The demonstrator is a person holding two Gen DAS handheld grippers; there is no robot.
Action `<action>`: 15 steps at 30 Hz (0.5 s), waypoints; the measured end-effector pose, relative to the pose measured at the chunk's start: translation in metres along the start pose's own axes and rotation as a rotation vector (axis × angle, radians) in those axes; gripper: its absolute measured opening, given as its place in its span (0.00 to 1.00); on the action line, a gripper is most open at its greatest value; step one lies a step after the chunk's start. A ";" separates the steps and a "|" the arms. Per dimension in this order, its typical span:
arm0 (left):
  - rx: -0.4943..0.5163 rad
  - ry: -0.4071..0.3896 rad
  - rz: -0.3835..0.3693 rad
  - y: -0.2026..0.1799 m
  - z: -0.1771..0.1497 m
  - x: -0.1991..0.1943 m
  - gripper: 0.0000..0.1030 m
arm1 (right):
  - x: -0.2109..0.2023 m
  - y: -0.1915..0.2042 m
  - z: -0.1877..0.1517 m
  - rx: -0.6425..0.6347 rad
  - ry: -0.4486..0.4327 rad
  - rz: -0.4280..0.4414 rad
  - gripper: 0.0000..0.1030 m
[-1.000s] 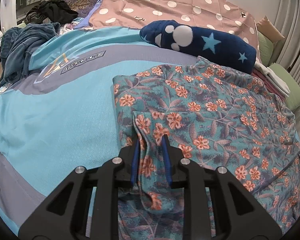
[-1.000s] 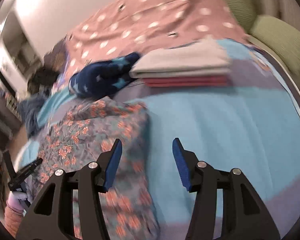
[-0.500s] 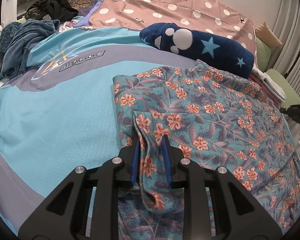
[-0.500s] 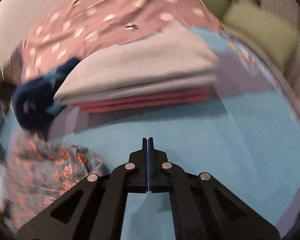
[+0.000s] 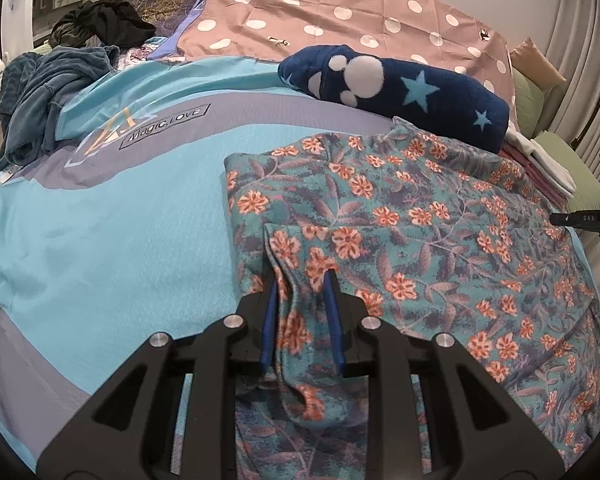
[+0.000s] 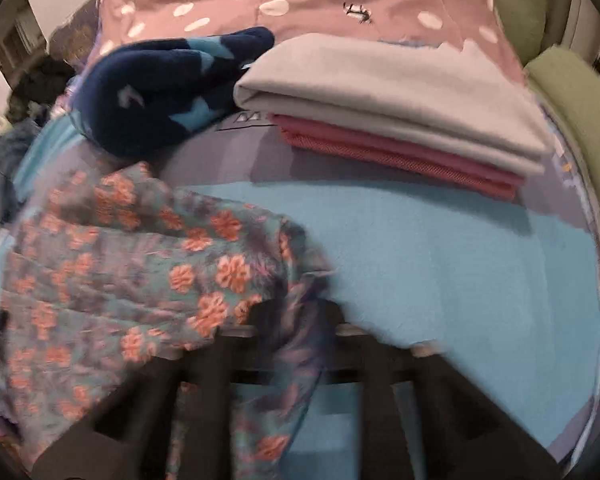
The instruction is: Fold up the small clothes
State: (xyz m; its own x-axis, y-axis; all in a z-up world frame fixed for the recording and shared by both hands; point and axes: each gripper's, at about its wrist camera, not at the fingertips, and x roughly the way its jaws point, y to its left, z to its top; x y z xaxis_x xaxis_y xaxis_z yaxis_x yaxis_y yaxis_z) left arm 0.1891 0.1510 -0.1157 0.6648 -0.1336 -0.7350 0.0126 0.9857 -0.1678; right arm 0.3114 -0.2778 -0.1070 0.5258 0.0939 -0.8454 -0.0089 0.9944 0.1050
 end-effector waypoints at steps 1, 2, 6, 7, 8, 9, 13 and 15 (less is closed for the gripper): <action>-0.001 -0.002 -0.001 0.000 0.000 0.000 0.21 | -0.009 -0.007 0.003 0.038 -0.047 -0.010 0.01; 0.000 -0.006 0.004 0.000 0.000 -0.001 0.20 | -0.019 -0.016 0.006 0.068 -0.098 -0.051 0.00; 0.018 -0.036 0.019 -0.003 -0.001 -0.007 0.14 | -0.043 -0.030 0.009 0.060 -0.155 0.102 0.02; 0.022 -0.042 0.013 -0.004 -0.001 -0.008 0.14 | -0.046 -0.020 0.007 -0.024 -0.128 0.175 0.03; 0.026 -0.043 0.007 -0.005 -0.001 -0.009 0.14 | -0.047 -0.008 0.004 -0.102 -0.103 0.199 0.14; 0.030 -0.036 0.003 -0.005 0.000 -0.008 0.16 | -0.047 0.008 -0.002 -0.203 -0.076 0.196 0.32; 0.040 -0.006 -0.003 -0.008 0.003 -0.002 0.33 | -0.023 0.041 -0.023 -0.419 0.048 0.090 0.48; 0.045 0.001 -0.012 -0.009 0.007 0.000 0.41 | -0.009 0.047 -0.027 -0.425 0.075 0.046 0.48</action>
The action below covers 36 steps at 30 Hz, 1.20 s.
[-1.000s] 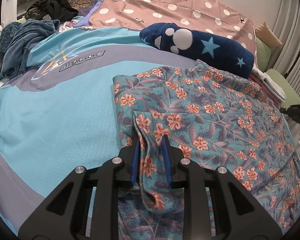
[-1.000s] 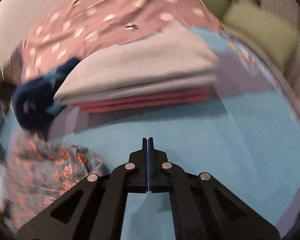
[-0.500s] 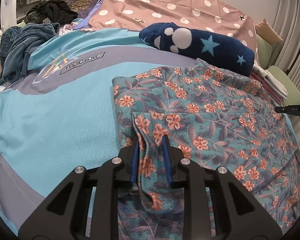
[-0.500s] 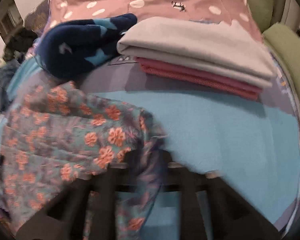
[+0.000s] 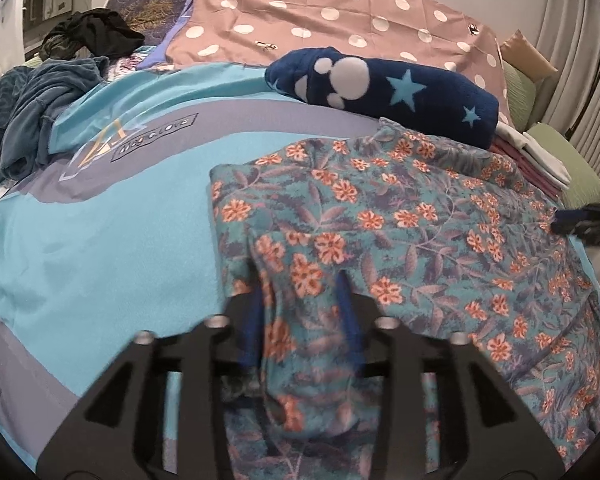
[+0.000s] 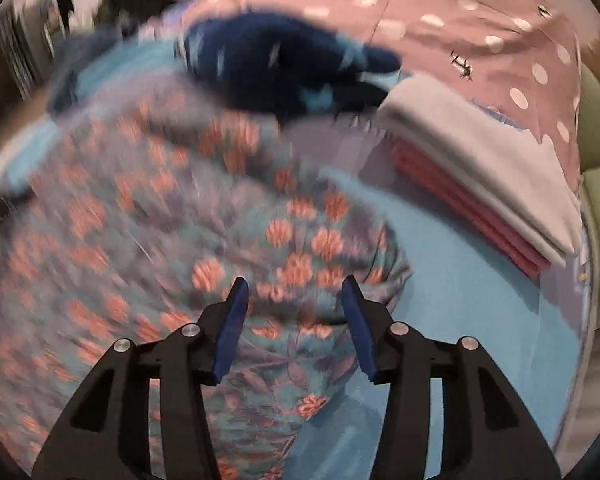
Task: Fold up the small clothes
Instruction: 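Fold the shirt side inward with the left gripper and release it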
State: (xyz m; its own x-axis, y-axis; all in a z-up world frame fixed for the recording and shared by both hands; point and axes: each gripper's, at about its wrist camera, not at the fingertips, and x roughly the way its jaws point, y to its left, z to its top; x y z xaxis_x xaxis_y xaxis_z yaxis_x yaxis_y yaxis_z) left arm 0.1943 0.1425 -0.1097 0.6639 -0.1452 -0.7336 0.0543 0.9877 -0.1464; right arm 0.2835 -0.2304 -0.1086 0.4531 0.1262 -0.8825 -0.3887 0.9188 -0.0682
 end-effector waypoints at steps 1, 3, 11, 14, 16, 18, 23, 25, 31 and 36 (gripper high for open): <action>0.002 0.003 0.001 0.000 0.002 0.002 0.41 | 0.001 -0.003 -0.001 0.020 -0.007 0.008 0.45; 0.010 0.004 0.004 -0.001 0.008 0.006 0.20 | -0.005 -0.010 -0.002 0.081 -0.057 0.035 0.03; 0.030 -0.210 -0.007 -0.002 0.024 -0.030 0.03 | -0.039 -0.022 0.013 0.153 -0.251 0.025 0.02; 0.038 -0.130 0.029 0.005 0.024 -0.007 0.04 | -0.015 -0.028 0.012 0.186 -0.196 -0.001 0.05; 0.005 -0.011 0.020 0.013 0.020 0.017 0.09 | -0.002 -0.037 0.010 0.251 -0.153 -0.010 0.08; -0.025 -0.016 0.006 0.020 0.021 0.014 0.25 | -0.008 -0.041 0.000 0.297 -0.172 0.009 0.08; 0.007 -0.079 0.028 0.017 0.018 -0.017 0.54 | -0.060 -0.013 -0.041 0.239 -0.245 0.090 0.20; 0.028 -0.083 -0.013 0.011 0.012 -0.027 0.56 | -0.076 0.013 -0.064 0.161 -0.260 0.083 0.31; 0.127 0.045 0.071 -0.005 -0.016 -0.002 0.62 | -0.044 0.018 -0.128 0.198 -0.160 -0.065 0.47; 0.094 0.011 0.059 -0.004 -0.020 -0.033 0.60 | -0.073 0.008 -0.142 0.342 -0.209 -0.016 0.46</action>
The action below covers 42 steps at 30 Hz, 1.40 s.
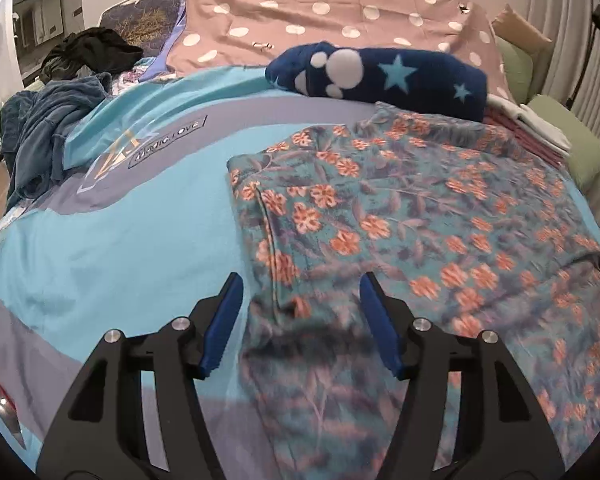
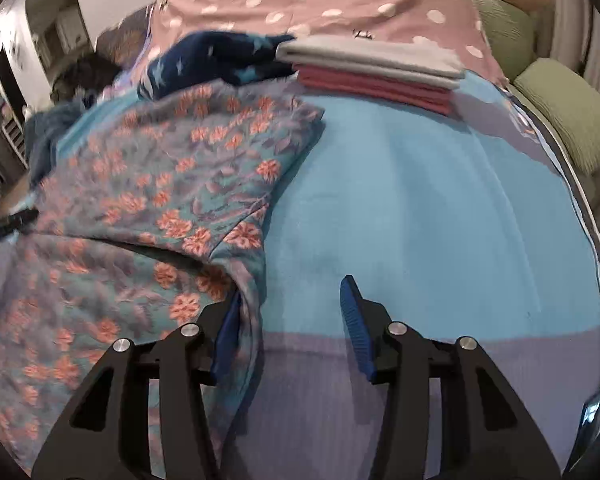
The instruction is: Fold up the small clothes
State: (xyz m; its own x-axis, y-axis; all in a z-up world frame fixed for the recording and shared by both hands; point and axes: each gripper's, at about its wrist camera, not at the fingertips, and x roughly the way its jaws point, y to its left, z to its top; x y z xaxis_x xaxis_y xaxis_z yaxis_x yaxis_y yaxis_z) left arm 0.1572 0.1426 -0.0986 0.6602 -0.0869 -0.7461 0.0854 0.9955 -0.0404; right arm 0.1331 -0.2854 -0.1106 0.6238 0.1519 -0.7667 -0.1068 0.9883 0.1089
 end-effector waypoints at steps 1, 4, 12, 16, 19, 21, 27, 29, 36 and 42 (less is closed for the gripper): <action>0.005 -0.013 -0.007 0.000 -0.006 -0.011 0.61 | -0.005 0.001 -0.003 -0.003 -0.006 -0.003 0.46; -0.019 -0.032 -0.043 0.003 -0.022 -0.031 0.65 | -0.021 0.001 -0.018 0.014 -0.026 0.038 0.46; -0.143 0.043 -0.173 0.019 -0.100 -0.070 0.65 | -0.058 -0.002 -0.071 0.138 -0.036 0.138 0.46; -0.143 0.042 -0.237 0.018 -0.126 -0.092 0.65 | -0.070 0.001 -0.095 0.169 -0.034 0.161 0.47; -0.123 0.053 -0.258 0.015 -0.141 -0.106 0.64 | -0.079 0.004 -0.112 0.188 -0.034 0.180 0.47; -0.112 0.055 -0.273 0.012 -0.153 -0.116 0.64 | -0.085 0.006 -0.125 0.203 -0.034 0.188 0.47; -0.084 0.044 -0.314 0.004 -0.181 -0.141 0.64 | -0.105 0.013 -0.164 0.227 -0.037 0.207 0.47; -0.084 0.035 -0.330 0.002 -0.191 -0.148 0.64 | -0.112 0.014 -0.174 0.228 -0.039 0.213 0.47; -0.093 0.018 -0.405 -0.007 -0.226 -0.175 0.64 | -0.138 0.018 -0.214 0.254 -0.040 0.257 0.47; -0.167 0.009 -0.496 -0.003 -0.246 -0.184 0.62 | -0.152 0.019 -0.240 0.290 -0.041 0.305 0.48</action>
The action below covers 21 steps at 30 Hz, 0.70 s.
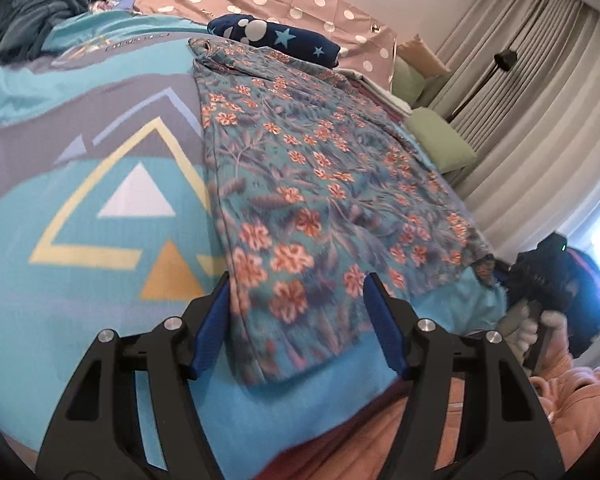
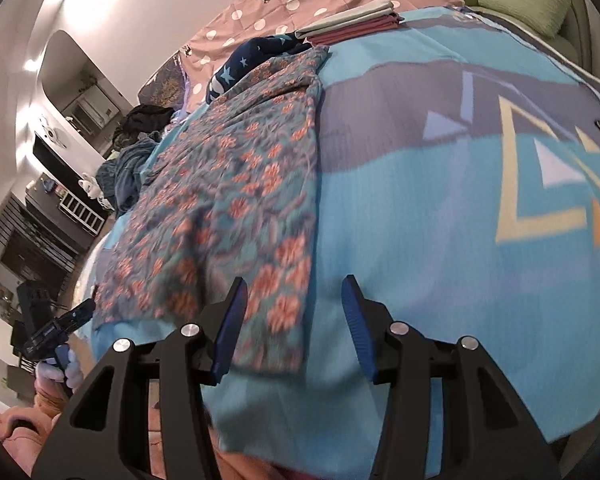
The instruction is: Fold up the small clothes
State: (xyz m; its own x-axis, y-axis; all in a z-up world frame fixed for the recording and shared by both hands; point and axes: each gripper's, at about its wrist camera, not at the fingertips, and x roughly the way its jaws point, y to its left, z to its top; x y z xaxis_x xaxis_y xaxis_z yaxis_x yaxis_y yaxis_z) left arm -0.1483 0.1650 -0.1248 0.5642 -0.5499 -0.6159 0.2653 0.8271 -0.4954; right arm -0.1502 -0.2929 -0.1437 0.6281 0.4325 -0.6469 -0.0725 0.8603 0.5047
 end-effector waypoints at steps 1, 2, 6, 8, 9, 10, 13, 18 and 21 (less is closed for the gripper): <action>-0.002 0.005 -0.007 -0.001 -0.002 -0.002 0.57 | -0.001 0.001 -0.003 -0.001 0.004 0.001 0.48; 0.003 0.011 -0.009 -0.002 -0.004 -0.003 0.55 | -0.003 0.003 -0.006 -0.006 0.009 0.001 0.48; 0.017 0.020 -0.009 -0.004 -0.008 -0.005 0.52 | -0.002 0.011 -0.012 -0.024 0.027 0.020 0.50; 0.000 0.018 -0.023 0.000 -0.006 -0.002 0.51 | 0.002 0.009 -0.011 -0.001 0.024 0.043 0.53; -0.010 0.014 -0.029 0.002 -0.004 0.001 0.48 | 0.005 0.007 -0.008 0.019 0.020 0.064 0.53; -0.017 0.011 -0.037 0.003 -0.002 0.003 0.46 | 0.007 0.006 -0.006 0.030 0.017 0.085 0.53; -0.059 -0.007 -0.068 0.010 0.006 0.013 0.32 | 0.016 -0.004 0.005 0.093 0.020 0.175 0.52; -0.159 -0.045 -0.114 0.020 0.011 0.007 0.04 | 0.018 -0.018 0.013 0.249 0.031 0.279 0.05; -0.129 -0.143 -0.111 0.009 0.020 -0.031 0.03 | -0.027 -0.021 0.027 0.263 -0.120 0.332 0.04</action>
State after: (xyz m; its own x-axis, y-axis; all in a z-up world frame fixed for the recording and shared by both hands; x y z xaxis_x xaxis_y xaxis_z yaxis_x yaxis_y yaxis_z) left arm -0.1474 0.1915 -0.0980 0.6444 -0.6074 -0.4646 0.2352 0.7355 -0.6354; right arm -0.1449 -0.3303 -0.1213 0.6905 0.6262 -0.3620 -0.0953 0.5749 0.8127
